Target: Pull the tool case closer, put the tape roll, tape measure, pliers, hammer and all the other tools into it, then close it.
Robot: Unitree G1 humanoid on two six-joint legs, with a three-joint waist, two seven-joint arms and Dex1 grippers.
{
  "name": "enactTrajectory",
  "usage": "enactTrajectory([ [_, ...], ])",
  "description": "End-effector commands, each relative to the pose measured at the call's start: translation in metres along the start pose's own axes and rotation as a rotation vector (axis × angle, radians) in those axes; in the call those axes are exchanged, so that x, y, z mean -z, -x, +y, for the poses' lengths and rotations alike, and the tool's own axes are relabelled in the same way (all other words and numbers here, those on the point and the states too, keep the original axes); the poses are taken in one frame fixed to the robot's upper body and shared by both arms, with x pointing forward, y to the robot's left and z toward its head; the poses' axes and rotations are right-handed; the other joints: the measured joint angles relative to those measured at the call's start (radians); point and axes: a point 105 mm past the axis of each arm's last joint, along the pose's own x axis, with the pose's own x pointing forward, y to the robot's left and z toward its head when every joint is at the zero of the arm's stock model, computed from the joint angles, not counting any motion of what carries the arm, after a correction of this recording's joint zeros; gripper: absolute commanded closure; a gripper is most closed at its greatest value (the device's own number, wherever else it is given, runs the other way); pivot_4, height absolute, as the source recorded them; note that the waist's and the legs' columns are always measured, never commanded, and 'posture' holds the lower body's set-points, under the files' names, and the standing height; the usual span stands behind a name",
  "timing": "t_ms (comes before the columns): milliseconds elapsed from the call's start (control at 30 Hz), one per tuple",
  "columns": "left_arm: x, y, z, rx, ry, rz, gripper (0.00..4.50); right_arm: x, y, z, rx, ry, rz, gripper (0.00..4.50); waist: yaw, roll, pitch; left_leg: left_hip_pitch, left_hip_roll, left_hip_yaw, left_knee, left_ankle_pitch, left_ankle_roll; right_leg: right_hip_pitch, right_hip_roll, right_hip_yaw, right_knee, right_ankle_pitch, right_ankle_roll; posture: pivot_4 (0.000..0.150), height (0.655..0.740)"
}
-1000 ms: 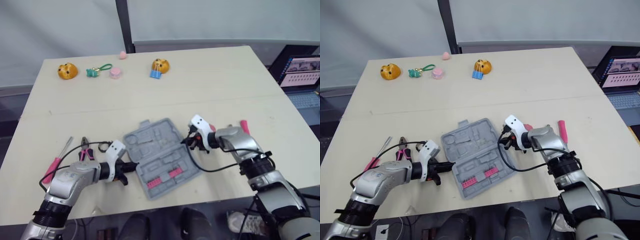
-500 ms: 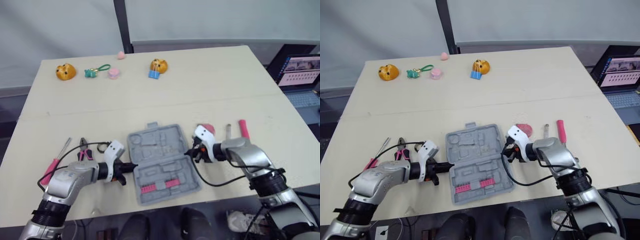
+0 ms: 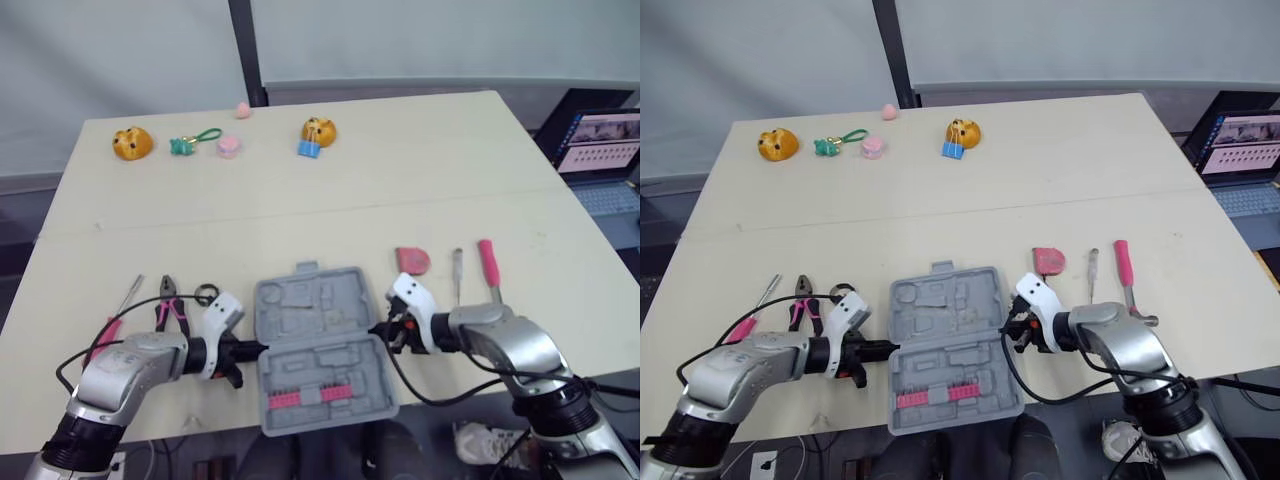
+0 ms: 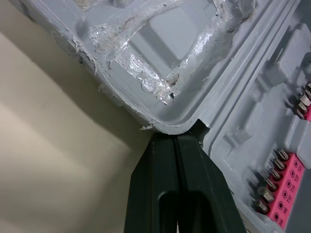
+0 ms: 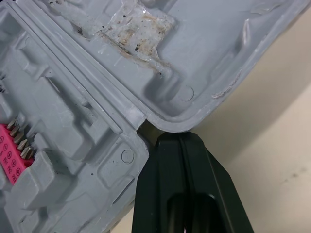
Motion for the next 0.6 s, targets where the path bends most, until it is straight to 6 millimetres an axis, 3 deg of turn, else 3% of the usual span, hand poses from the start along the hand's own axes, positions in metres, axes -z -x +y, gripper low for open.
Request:
enactTrajectory([
  [33,0.010,-0.005,-0.016,0.073,0.020,0.035,4.50,-0.006,0.006,0.016,-0.038,0.025,-0.040,4.47,0.000,0.000,0.000,0.000,0.000,0.000,0.000,0.000,0.000,0.000,0.000,0.000,0.000,0.000,0.000,0.150,0.7155],
  [300,0.013,-0.004,-0.020,0.081,0.026,0.043,4.50,0.010,0.008,0.018,-0.027,-0.018,-0.014,4.47,0.002,0.000,0.000,0.000,0.000,0.000,0.000,0.000,0.000,0.000,0.000,0.000,0.000,0.000,0.000,0.150,0.7155],
  [600,0.014,-0.003,-0.020,0.063,0.024,0.046,4.50,0.012,0.008,0.016,-0.019,-0.026,-0.013,4.47,0.002,0.000,0.000,0.000,0.000,0.000,0.000,0.000,0.000,0.000,0.000,0.000,0.000,0.000,0.000,0.150,0.7155],
])
